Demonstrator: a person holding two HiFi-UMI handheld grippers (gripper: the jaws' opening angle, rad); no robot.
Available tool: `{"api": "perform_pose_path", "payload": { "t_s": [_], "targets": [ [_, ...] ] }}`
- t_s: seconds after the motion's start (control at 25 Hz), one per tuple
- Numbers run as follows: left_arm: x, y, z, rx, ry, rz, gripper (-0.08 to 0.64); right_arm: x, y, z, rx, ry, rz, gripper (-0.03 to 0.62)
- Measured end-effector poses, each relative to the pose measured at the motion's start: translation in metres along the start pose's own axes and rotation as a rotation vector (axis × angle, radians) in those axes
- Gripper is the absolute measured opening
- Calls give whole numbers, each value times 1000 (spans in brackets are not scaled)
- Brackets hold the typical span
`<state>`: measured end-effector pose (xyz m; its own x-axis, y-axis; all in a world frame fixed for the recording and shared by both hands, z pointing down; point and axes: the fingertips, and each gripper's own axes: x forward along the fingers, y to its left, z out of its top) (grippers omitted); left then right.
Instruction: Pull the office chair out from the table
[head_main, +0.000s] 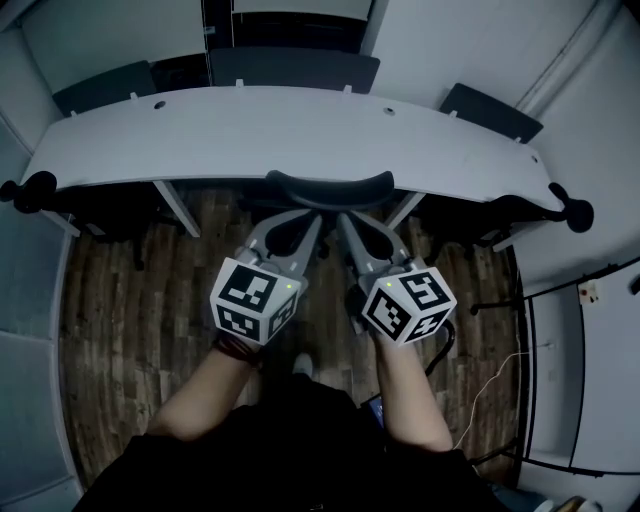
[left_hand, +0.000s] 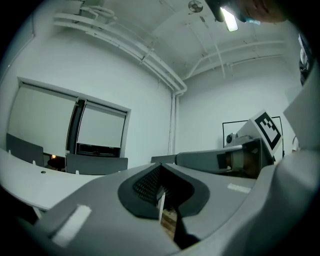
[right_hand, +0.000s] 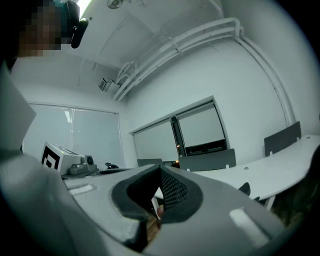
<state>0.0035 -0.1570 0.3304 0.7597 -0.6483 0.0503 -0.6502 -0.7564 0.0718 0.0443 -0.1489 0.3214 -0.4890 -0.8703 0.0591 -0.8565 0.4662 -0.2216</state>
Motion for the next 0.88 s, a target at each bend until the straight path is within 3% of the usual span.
{"api": "perform_pose_path", "payload": {
  "t_s": [0.4, 0.88],
  "targets": [
    [79, 12, 6, 20, 8, 46, 5, 29, -75, 20, 6, 6, 55, 0],
    [105, 71, -2, 37, 48, 78, 5, 84, -105, 24, 22, 17, 76, 1]
  ]
}}
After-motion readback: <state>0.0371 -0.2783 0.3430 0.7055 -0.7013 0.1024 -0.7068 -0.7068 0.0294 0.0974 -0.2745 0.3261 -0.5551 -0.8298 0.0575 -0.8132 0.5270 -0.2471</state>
